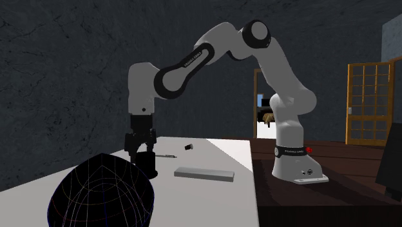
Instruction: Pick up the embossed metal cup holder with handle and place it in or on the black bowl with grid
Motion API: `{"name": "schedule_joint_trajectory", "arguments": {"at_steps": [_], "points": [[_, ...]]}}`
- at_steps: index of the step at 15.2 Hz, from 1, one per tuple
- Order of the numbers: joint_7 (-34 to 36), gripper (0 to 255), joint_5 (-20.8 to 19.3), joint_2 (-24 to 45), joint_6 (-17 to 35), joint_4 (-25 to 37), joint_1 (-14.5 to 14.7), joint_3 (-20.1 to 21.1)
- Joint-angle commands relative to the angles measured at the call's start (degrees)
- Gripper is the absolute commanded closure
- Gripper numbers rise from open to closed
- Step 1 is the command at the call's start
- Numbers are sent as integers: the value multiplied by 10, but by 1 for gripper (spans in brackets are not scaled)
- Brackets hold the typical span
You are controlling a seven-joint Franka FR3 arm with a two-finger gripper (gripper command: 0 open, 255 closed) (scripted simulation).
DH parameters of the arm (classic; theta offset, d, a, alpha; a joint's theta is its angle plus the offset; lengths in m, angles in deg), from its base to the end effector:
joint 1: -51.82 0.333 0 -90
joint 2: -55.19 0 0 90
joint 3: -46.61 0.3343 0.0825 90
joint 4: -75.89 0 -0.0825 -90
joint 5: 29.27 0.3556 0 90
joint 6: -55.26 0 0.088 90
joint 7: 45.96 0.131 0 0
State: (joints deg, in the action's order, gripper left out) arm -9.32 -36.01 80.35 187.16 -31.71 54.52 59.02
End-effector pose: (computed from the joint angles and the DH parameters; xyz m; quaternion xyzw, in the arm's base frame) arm 0.6024 0.1489 0.2929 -0.9875 0.1577 0.0019 0.0014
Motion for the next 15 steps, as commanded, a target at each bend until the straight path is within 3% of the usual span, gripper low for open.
{"name": "schedule_joint_trajectory", "arguments": {"at_steps": [1, 4, 5, 15], "points": [[0, 0, 0, 0, 1, 0, 0, 0], [0, 0, 0, 0, 1, 0, 0, 0], [0, 255, 0, 0, 1, 0, 0, 0], [-1, 255, 1, -4, -5, 1, -1, 1]]}}
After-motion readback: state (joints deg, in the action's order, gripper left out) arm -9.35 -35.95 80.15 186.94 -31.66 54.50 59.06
